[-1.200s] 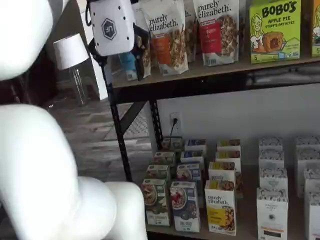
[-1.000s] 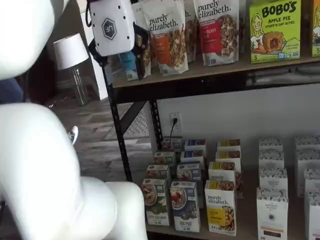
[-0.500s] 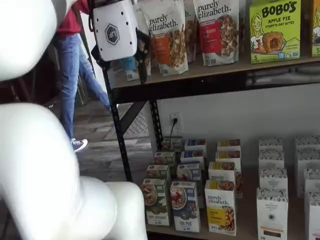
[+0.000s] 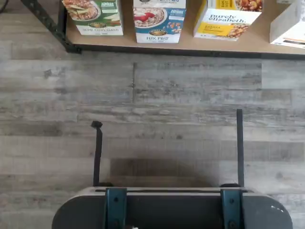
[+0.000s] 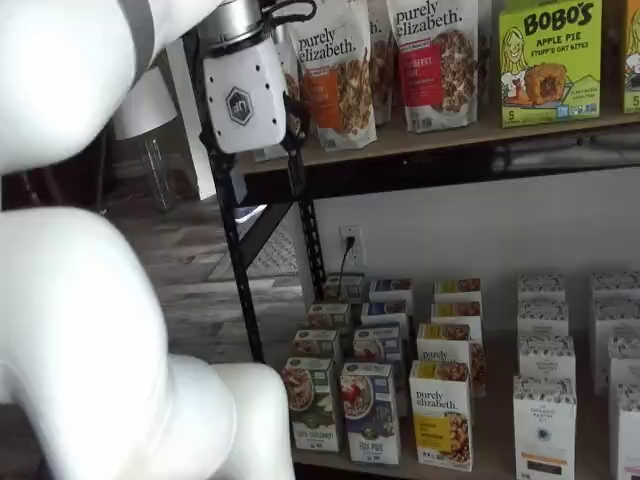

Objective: Pick up the blue and white box that is on the bottom shelf, the second box from the left

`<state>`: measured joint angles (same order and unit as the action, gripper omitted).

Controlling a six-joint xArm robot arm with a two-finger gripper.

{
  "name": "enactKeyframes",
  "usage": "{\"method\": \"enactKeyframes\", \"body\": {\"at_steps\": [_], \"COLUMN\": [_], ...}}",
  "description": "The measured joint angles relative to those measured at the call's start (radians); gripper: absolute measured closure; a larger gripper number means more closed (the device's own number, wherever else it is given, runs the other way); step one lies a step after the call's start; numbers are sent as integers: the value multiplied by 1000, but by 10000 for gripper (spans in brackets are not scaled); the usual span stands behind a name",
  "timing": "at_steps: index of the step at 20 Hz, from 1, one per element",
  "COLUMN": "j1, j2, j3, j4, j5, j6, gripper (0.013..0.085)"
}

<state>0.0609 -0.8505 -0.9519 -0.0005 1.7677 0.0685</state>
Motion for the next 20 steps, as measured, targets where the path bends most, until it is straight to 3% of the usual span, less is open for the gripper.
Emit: {"method": "enactKeyframes", "body": {"at_steps": [8,20], "j1": [-12,-64], "j2": [6,34], "j3": [122,269], "j4": [-18,4], "j5": [-132,-307], "j6": [-11,-60], "gripper": [130,130]}}
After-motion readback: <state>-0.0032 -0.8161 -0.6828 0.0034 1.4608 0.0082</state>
